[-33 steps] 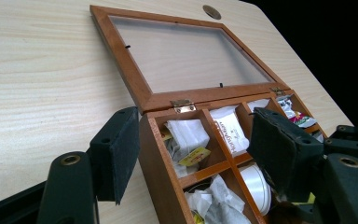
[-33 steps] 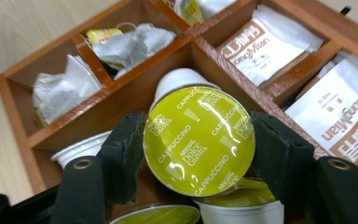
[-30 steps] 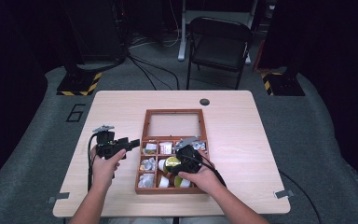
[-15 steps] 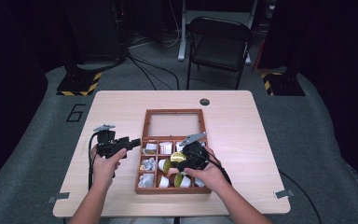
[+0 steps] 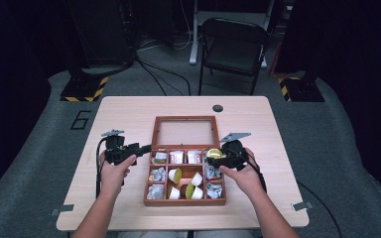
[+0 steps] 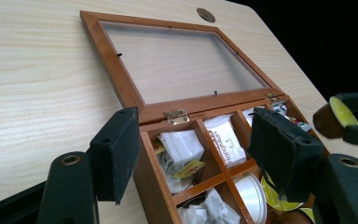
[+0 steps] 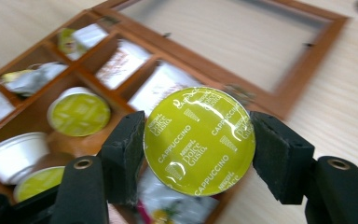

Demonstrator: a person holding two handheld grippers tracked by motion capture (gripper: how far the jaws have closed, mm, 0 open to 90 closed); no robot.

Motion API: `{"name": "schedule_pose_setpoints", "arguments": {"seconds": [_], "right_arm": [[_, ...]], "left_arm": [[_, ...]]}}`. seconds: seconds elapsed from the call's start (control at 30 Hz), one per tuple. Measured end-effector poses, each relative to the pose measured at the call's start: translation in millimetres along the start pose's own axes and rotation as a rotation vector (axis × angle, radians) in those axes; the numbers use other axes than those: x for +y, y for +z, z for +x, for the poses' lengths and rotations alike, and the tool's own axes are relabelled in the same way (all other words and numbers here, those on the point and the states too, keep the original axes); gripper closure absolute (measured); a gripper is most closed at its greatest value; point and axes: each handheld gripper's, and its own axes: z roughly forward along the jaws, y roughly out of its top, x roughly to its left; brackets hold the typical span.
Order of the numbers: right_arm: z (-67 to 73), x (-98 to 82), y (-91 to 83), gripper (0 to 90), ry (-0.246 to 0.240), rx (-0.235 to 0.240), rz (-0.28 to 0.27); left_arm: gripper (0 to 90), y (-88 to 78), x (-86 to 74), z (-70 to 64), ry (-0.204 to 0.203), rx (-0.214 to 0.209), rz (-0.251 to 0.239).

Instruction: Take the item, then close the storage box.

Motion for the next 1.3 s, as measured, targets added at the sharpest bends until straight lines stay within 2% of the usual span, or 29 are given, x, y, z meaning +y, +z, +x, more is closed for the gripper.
{"name": "schedule_pose_setpoints", "arguments": {"seconds": [0.23, 0.4, 0.43, 0.7, 0.87, 0.9, 0.93, 1.0, 1.07, 1.3], "right_arm": [[-26.9, -6.1, -16.6, 37.6, 0.072, -0.059, -0.027], [-38.4, -9.6, -22.7, 37.6, 0.091, -0.089, -0.03], [-40.2, -10.0, -22.7, 37.6, 0.083, -0.092, -0.036], [-50.7, -14.8, -26.0, 37.7, 0.112, -0.135, -0.028], [-62.5, -21.5, -24.1, 37.7, 0.13, -0.159, -0.016], [-65.2, -22.9, -23.9, 37.6, 0.134, -0.168, -0.011], [-65.4, -23.2, -23.6, 37.6, 0.16, -0.174, -0.007], [-71.1, -26.1, -23.6, 37.6, 0.146, -0.196, -0.01], [-74.4, -28.6, -23.9, 37.7, 0.171, -0.214, -0.005], [-92.5, -39.6, -25.1, 37.6, 0.202, -0.27, -0.004]], "left_arm": [[33.3, 1.3, 1.1, 0.6, -0.008, 0.001, -0.001], [33.3, 1.8, 1.2, 0.9, 0.001, -0.001, 0.003], [33.3, 1.7, 1.3, 1.0, 0.002, 0.0, 0.002], [33.3, 2.0, 1.4, 0.5, -0.002, 0.002, -0.001], [33.3, 1.2, 0.9, 0.2, 0.001, 0.003, 0.004], [33.3, 1.0, 0.9, 0.3, 0.0, 0.003, 0.003], [33.3, 0.9, 0.8, 0.0, -0.006, 0.003, -0.002], [33.3, 0.3, 0.9, 0.2, -0.008, 0.003, -0.001], [33.3, 0.3, 1.0, 0.5, -0.006, 0.005, -0.003], [33.3, 2.8, 1.7, 1.5, -0.008, -0.001, 0.005]]}}
